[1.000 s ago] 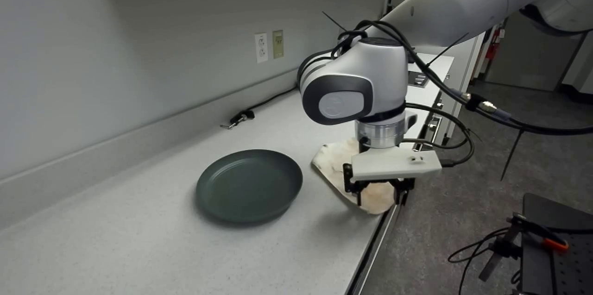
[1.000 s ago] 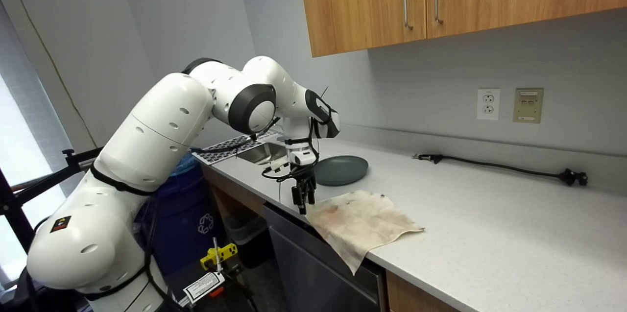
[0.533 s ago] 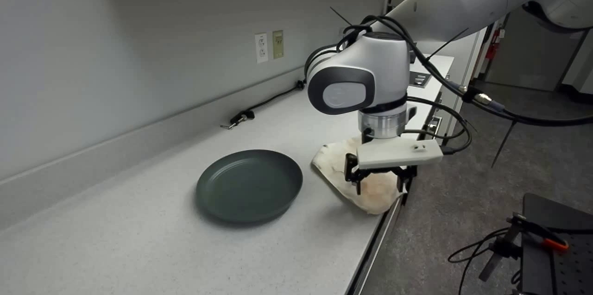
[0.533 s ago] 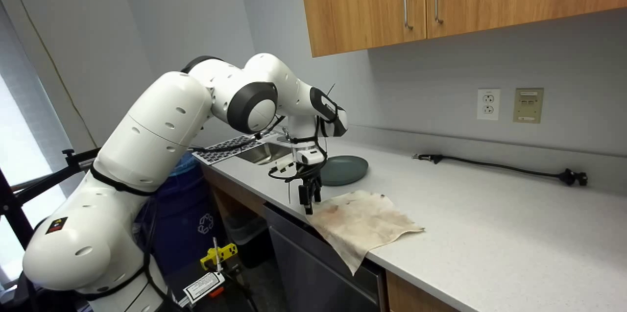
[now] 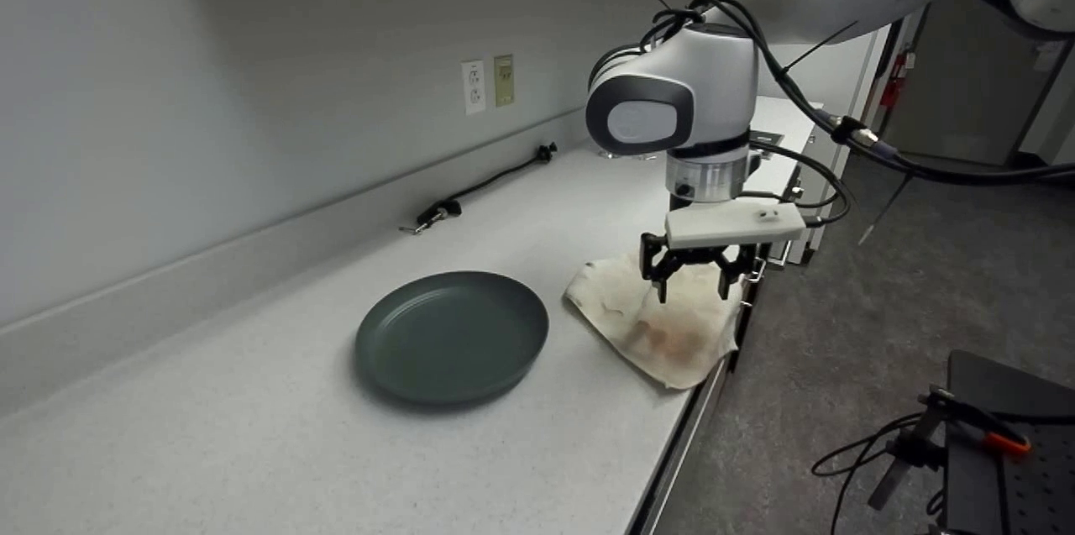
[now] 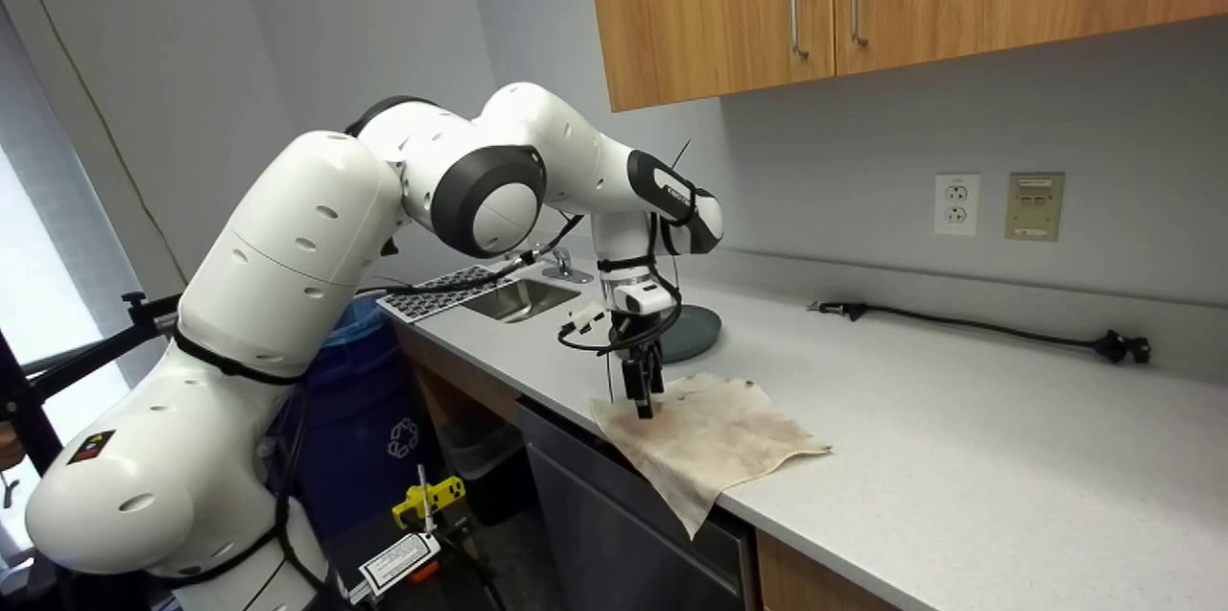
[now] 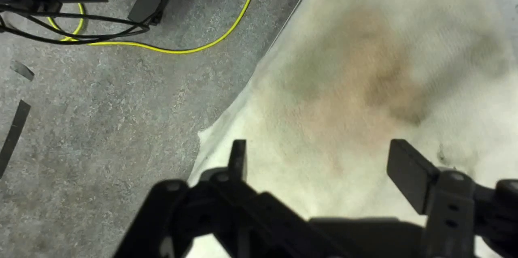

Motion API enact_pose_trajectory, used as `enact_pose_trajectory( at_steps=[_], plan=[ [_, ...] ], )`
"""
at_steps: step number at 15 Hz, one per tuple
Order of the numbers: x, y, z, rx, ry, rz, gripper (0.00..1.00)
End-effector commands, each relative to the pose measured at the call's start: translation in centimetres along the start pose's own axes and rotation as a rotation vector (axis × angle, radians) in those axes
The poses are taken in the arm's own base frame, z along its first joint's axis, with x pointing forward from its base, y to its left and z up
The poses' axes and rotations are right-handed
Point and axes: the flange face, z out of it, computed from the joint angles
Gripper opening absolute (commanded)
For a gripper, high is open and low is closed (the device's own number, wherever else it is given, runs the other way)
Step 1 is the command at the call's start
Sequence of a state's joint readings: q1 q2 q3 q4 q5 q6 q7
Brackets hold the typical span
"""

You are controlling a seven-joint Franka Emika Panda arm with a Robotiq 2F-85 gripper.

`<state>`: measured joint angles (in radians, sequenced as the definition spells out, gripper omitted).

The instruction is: Unfold the towel

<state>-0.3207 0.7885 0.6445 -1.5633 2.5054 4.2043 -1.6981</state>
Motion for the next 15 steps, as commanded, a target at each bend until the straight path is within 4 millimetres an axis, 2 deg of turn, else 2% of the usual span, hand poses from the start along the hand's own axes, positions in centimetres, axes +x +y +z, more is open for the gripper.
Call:
enact_pose_trajectory(
  at_steps=[1, 4, 7, 9, 15],
  plan=[
    [2.6, 0.8, -0.6, 0.046, -0.012, 0.023, 0.58],
    [4.0, 0.8, 0.1, 0.077, -0.014, 0.07, 0.33],
    [4.7, -0.2, 0.4, 0.125, 0.004, 0.089, 0.11],
    [5.1, -0.9, 0.4, 0.156, 0.019, 0.095, 0.0],
    [6.5, -3.0, 0.4, 0.217, 0.055, 0.126, 0.0]
  ],
)
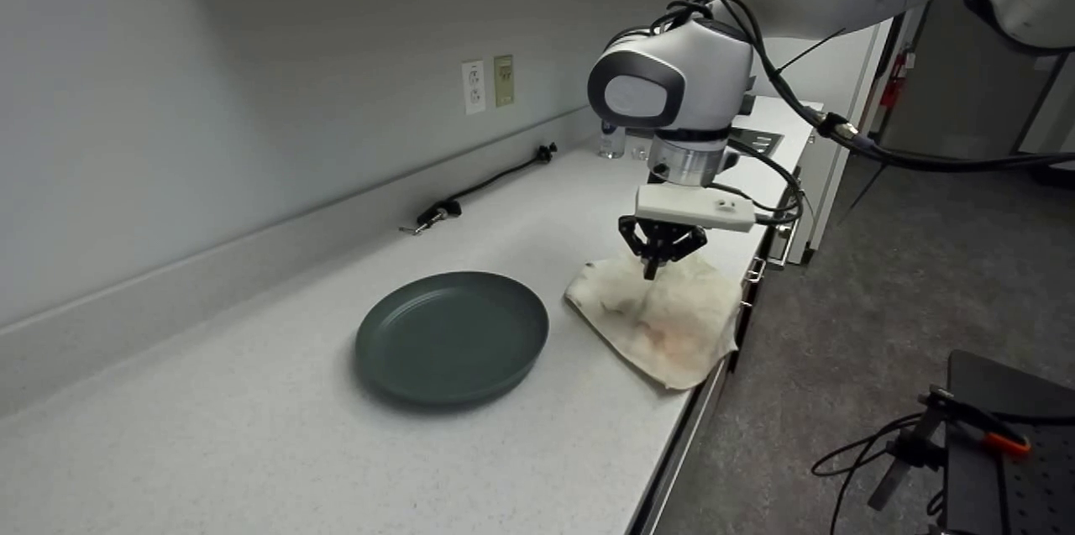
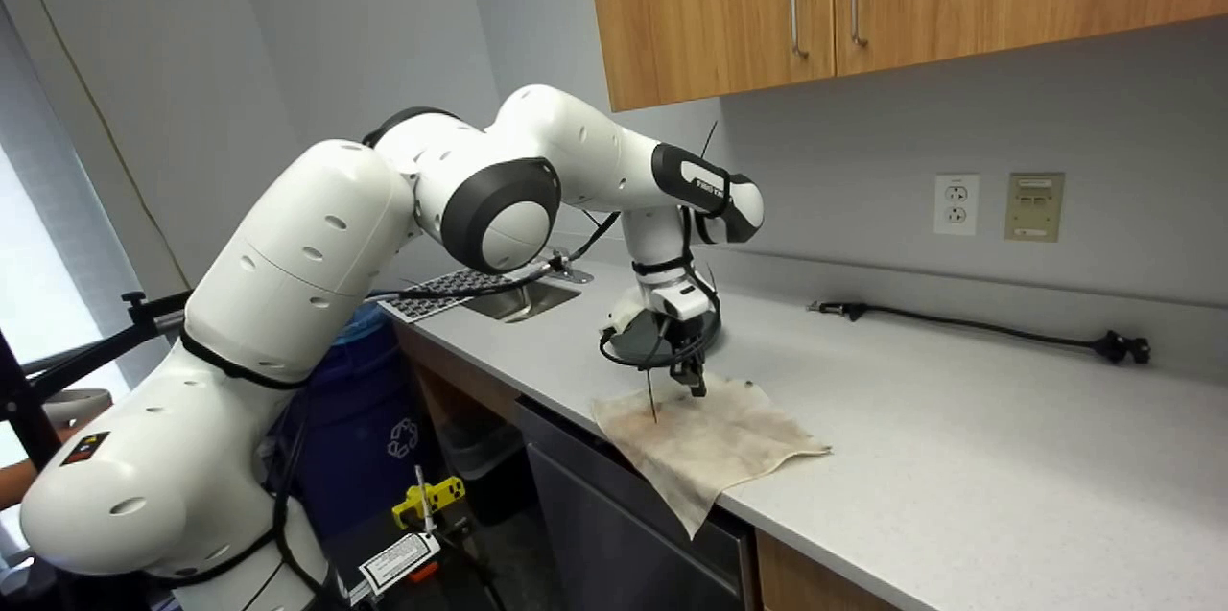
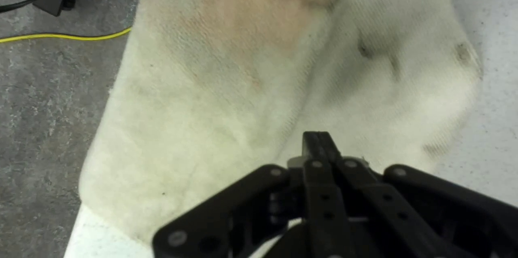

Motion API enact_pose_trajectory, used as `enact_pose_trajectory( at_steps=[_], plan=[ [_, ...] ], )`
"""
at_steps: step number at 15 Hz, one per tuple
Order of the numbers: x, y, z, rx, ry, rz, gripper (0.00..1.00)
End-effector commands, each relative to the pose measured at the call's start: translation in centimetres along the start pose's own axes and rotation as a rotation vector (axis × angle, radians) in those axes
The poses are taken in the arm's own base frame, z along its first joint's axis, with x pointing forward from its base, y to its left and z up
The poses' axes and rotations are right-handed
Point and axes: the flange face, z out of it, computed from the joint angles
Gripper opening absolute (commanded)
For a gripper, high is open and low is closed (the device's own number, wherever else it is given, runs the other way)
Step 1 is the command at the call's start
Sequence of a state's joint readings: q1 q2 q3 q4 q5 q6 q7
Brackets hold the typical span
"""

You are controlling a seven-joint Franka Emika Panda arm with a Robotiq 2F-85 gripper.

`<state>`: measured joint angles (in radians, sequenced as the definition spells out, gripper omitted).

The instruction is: Unfold the towel

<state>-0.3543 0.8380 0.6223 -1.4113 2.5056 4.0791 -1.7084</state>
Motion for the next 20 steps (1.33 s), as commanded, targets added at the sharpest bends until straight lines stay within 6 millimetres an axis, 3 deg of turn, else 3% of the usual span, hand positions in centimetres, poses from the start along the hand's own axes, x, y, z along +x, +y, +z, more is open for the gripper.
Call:
enact_pose_trajectory(
  at_steps=[1, 12, 20],
  plan=[
    [0.6, -1.8, 0.8, 0.026, 0.007, 0.017, 0.0],
    [0.0, -4.4, 4.0, 0.077, -0.007, 0.036, 0.0],
    [1.9, -5.2, 5.6, 0.107, -0.001, 0.098, 0.0]
  ],
)
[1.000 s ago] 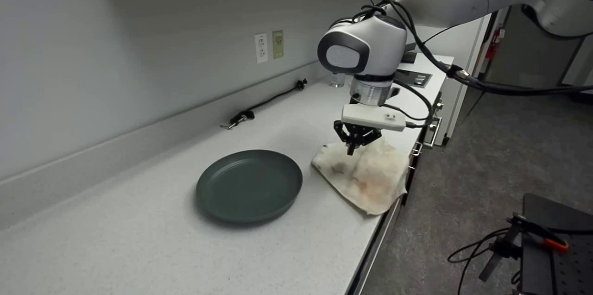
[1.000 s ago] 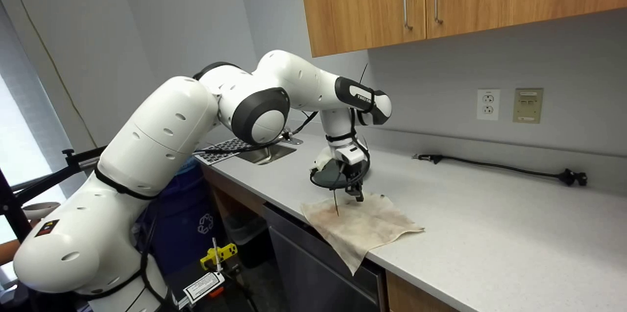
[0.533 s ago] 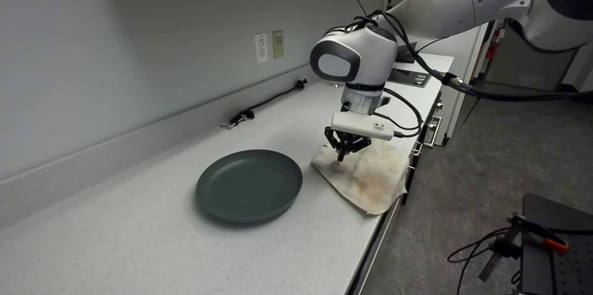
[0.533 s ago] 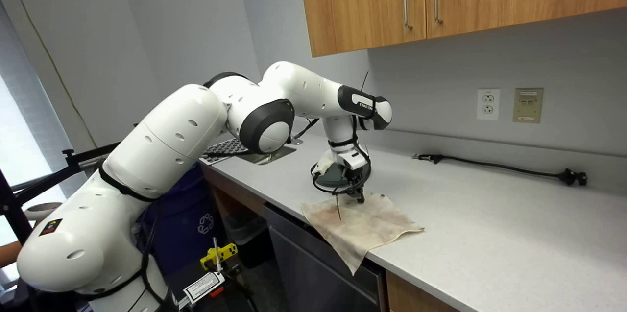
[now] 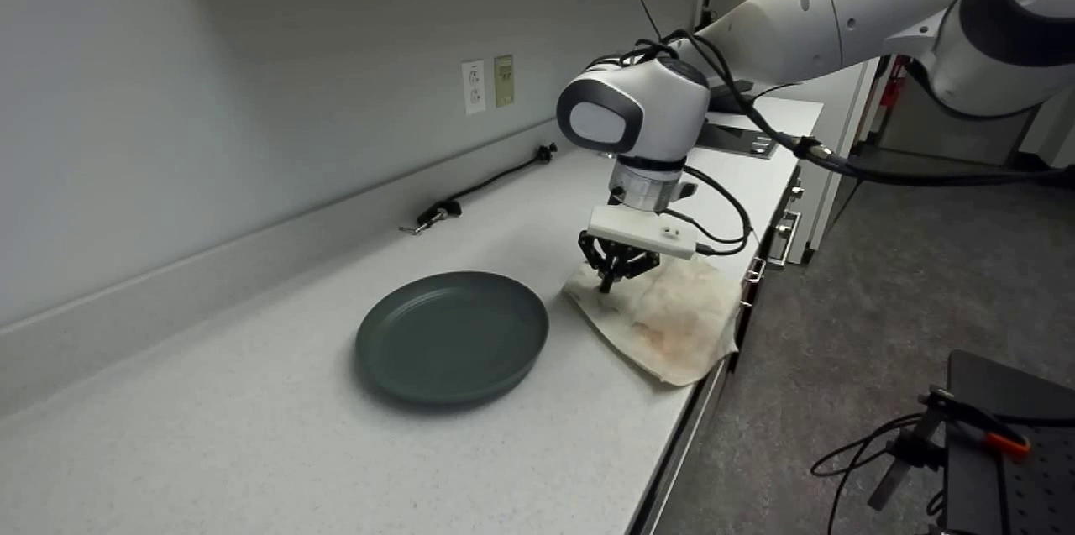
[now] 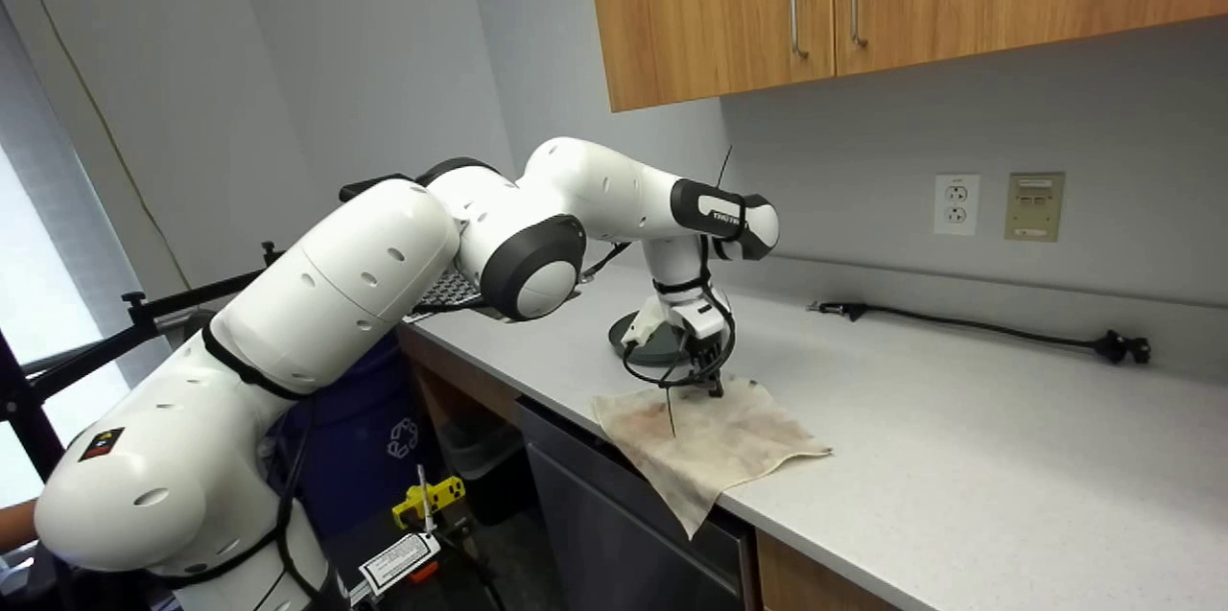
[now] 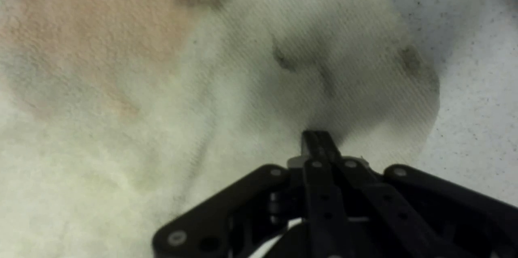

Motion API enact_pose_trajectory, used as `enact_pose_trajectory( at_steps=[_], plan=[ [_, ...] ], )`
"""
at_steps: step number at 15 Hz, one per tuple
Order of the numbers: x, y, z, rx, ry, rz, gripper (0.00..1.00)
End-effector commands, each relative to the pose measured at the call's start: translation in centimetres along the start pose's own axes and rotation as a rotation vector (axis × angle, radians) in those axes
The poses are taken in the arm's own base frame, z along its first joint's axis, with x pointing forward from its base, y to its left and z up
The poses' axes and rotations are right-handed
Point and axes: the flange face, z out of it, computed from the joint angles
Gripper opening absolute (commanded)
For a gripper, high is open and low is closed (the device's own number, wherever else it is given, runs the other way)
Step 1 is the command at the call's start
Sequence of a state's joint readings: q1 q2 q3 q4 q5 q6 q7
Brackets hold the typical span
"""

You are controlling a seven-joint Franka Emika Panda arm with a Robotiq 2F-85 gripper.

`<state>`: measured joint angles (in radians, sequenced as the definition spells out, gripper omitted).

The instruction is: Unfold the towel

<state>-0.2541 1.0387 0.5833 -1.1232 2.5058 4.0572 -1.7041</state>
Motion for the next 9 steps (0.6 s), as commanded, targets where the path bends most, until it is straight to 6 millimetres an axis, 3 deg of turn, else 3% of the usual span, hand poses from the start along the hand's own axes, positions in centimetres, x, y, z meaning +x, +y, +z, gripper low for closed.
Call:
enact_pose_trajectory(
  at_steps=[1, 9],
  plan=[
    [1.5, -1.1, 1.0, 0.029, 0.014, 0.045, 0.0],
    [4.6, -3.3, 1.4, 0.125, 0.164, 0.113, 0.0]
  ],
)
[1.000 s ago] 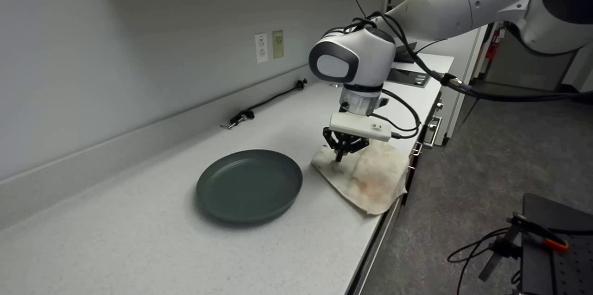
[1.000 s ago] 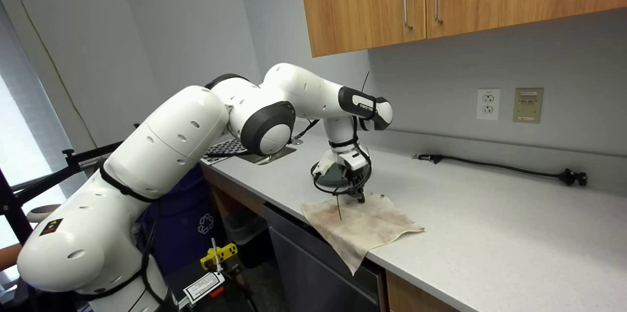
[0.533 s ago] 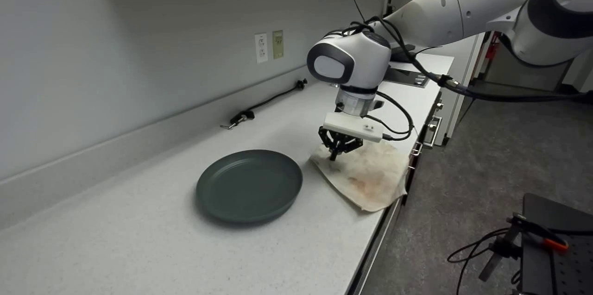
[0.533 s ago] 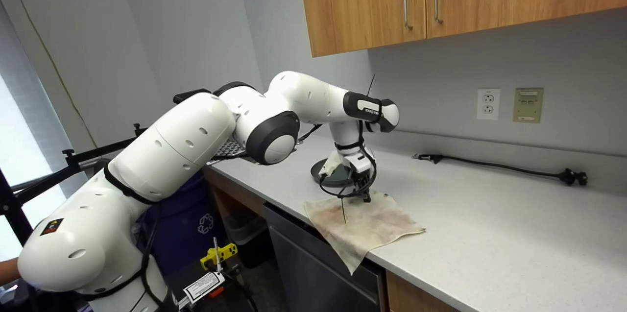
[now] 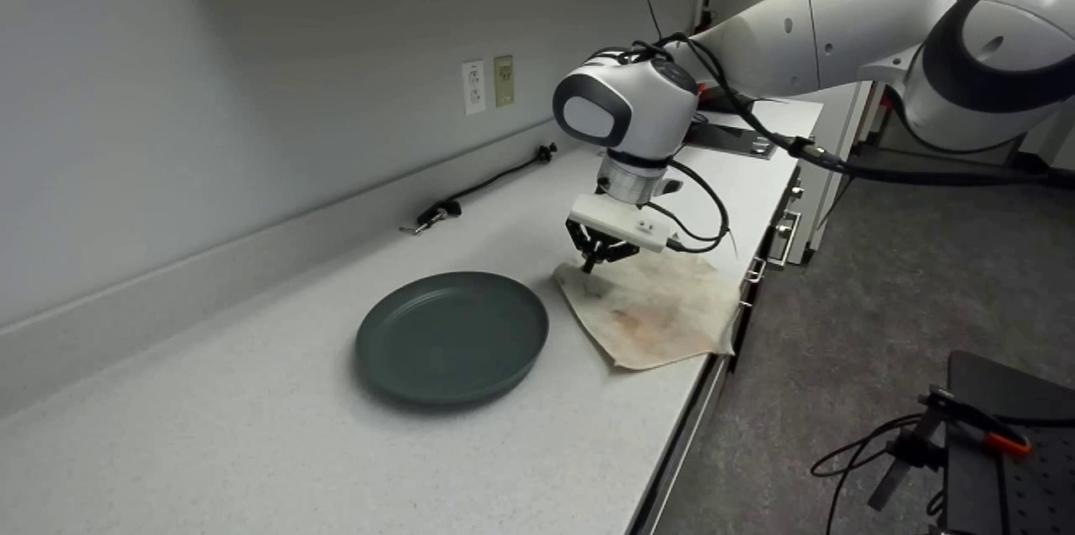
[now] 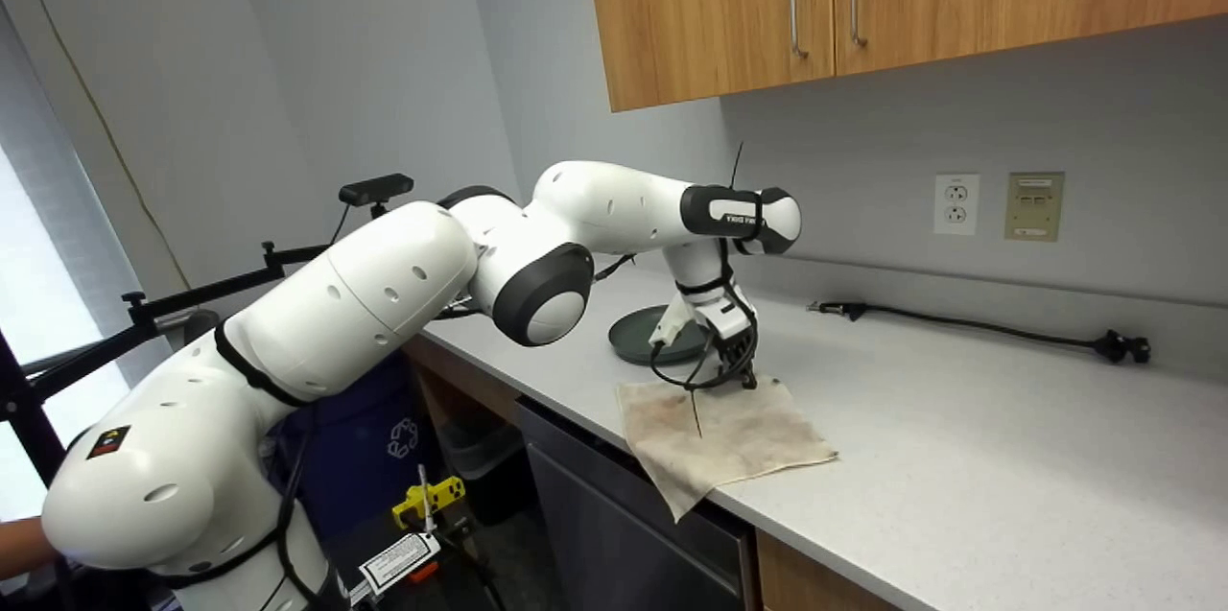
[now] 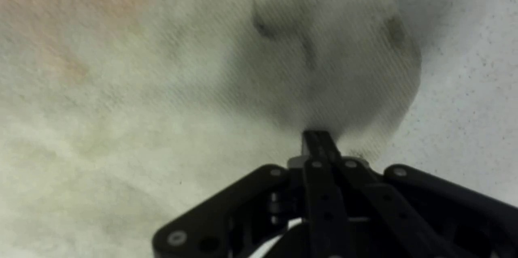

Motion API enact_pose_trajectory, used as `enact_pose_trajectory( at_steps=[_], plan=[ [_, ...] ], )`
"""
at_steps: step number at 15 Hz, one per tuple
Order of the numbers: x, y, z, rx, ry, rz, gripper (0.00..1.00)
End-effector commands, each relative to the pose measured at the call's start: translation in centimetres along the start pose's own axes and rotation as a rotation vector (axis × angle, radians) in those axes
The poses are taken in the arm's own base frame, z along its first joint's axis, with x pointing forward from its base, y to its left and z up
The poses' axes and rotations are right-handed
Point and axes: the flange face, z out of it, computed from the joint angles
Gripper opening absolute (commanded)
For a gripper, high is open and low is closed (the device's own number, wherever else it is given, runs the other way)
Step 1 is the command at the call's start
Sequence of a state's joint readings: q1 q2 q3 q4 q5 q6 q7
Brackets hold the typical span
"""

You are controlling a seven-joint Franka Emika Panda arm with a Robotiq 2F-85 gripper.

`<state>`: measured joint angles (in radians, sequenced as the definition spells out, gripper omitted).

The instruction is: Unfold the towel

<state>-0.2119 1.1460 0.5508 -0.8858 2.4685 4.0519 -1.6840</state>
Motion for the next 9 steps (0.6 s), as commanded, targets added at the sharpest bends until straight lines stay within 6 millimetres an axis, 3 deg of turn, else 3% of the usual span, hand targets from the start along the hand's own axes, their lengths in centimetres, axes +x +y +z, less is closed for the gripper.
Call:
enact_pose_trajectory(
  at_steps=[1, 5, 9],
  plan=[
    [1.1, -1.7, 0.6, 0.056, 0.095, 0.031, 0.0],
    [1.8, -2.1, 0.4, 0.069, 0.132, 0.055, 0.0],
    [2.2, -2.3, -1.6, 0.052, 0.138, 0.05, 0.0]
  ],
)
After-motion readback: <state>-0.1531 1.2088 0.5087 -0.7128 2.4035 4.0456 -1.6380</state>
